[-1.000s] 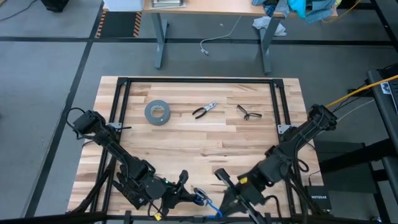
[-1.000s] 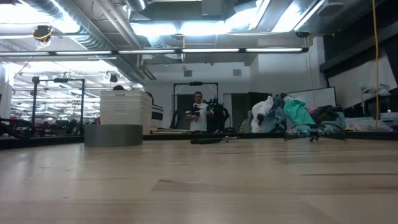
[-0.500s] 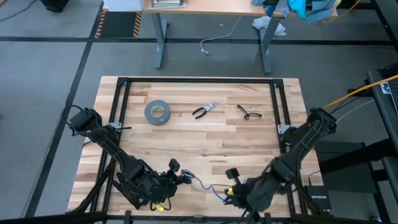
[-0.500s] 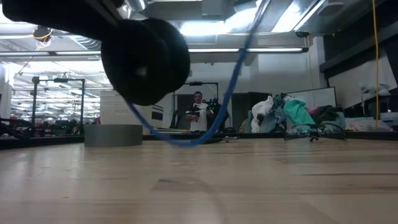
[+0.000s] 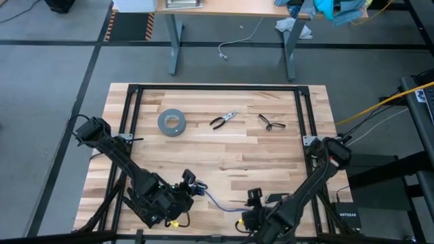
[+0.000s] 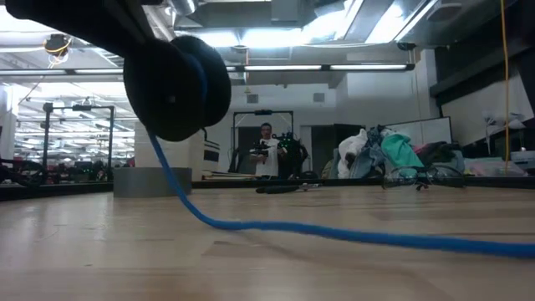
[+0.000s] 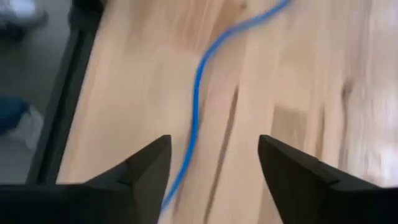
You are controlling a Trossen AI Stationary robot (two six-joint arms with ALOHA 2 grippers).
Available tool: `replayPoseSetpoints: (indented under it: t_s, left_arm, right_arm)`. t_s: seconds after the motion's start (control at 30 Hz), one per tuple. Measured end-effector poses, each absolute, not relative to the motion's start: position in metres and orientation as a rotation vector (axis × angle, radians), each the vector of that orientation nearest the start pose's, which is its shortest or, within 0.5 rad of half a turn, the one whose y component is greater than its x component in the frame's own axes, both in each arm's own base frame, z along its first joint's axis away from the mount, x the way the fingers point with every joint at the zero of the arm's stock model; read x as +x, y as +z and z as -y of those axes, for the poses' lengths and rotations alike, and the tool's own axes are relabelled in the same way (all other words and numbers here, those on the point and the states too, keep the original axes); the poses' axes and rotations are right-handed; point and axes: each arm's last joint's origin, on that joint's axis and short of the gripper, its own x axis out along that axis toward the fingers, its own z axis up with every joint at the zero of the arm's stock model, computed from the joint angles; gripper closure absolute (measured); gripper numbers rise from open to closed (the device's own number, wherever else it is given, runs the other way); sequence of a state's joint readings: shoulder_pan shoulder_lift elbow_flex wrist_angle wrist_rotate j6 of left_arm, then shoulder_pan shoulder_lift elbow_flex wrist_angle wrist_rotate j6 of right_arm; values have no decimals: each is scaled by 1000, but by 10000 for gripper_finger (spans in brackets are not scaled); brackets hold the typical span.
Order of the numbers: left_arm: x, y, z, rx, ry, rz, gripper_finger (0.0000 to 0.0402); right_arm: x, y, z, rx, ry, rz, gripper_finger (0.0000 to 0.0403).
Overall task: Coil cords
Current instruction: Coil the blue wire cable onto the black spool
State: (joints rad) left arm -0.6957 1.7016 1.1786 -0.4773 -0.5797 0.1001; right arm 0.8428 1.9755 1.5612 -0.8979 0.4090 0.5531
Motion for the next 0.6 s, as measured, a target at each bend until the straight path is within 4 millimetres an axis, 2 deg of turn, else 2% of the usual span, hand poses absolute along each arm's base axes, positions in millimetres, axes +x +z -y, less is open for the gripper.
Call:
replayPoseSetpoints:
  t_s: [0.1, 0.2, 0.33, 0.47, 0.6]
  left_arm:
    - [276, 216, 207, 696, -148, -824, 401]
    - [277, 217, 206, 690, -144, -821, 401]
    - [277, 217, 206, 698, -147, -821, 401]
    - [277, 217, 207, 698, -149, -821, 401]
    - [276, 216, 207, 696, -153, -826, 401]
  right_arm:
    - [290, 206, -292, -241, 64, -993, 146]
    - [318, 200, -299, -143, 114, -856, 145]
    - [346, 169, -292, -68, 56, -835, 158]
    - [355, 145, -281, -34, -22, -904, 179]
    - [352, 140, -280, -39, -44, -941, 201]
